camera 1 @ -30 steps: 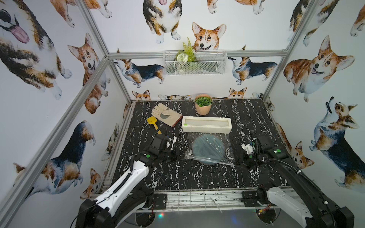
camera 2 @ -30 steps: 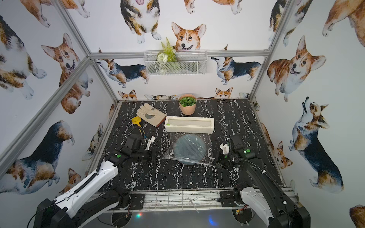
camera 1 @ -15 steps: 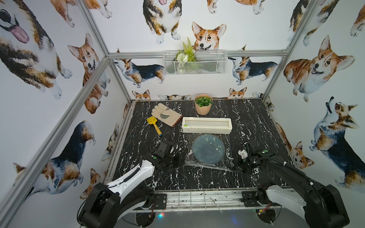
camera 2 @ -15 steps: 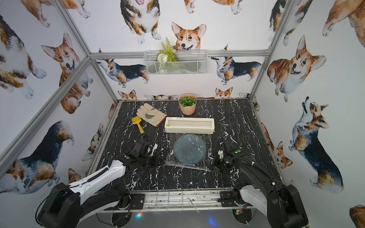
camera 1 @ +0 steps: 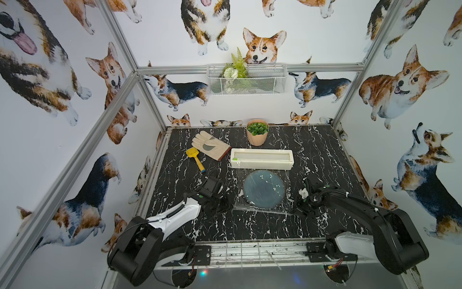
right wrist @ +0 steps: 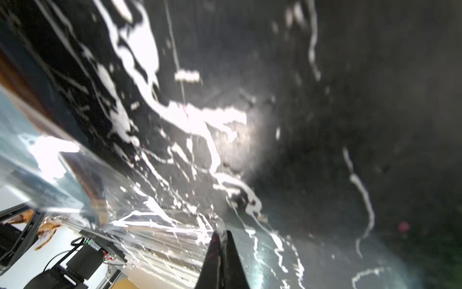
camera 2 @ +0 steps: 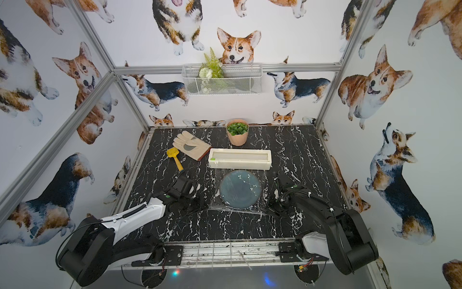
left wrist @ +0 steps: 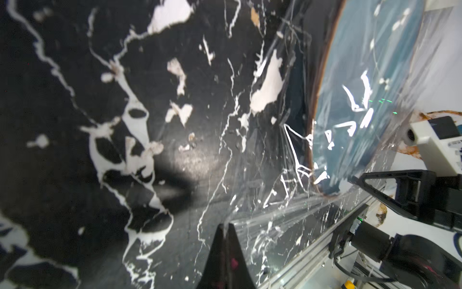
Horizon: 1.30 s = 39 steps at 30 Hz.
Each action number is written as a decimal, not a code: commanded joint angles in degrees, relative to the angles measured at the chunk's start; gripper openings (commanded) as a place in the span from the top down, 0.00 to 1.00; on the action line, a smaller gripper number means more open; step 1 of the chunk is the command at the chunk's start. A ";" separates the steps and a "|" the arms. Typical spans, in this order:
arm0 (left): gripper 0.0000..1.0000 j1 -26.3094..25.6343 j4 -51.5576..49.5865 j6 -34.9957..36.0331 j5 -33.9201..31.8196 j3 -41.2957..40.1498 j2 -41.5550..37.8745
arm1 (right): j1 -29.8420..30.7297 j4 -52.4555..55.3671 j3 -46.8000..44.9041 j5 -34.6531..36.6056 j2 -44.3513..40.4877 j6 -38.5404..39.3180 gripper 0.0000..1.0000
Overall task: Wrap the plate with plastic wrap
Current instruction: Cover the plate with plastic wrap.
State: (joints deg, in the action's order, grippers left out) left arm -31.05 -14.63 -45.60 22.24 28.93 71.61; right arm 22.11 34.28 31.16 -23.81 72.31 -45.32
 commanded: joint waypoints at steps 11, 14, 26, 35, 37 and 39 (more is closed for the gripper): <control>1.00 0.07 5.89 -1.49 -6.72 7.21 13.02 | -0.05 -11.83 4.70 10.33 10.52 -5.49 1.00; 1.00 -0.15 9.09 -3.33 -6.90 7.89 14.70 | 0.21 -16.02 4.96 10.40 12.49 -7.62 1.00; 0.97 -2.48 6.87 -5.01 -9.82 9.17 15.10 | 0.57 -9.93 2.64 13.78 6.68 -5.57 0.70; 0.55 -2.18 -7.04 -0.44 -17.27 11.48 6.74 | -0.07 1.65 1.26 16.30 -9.55 -3.30 0.59; 0.49 -2.16 -8.86 0.22 -18.33 12.49 5.20 | -0.03 -1.79 1.25 9.66 -12.57 -4.59 0.58; 0.44 -2.17 -9.20 0.75 -18.18 13.28 3.90 | 0.17 -8.41 -0.14 4.10 -13.66 -8.64 0.55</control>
State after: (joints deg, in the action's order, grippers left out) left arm -33.36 -19.53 -46.48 6.39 40.93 77.10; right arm 22.02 31.46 32.16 -11.31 60.42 -49.36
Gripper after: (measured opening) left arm 0.535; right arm 0.432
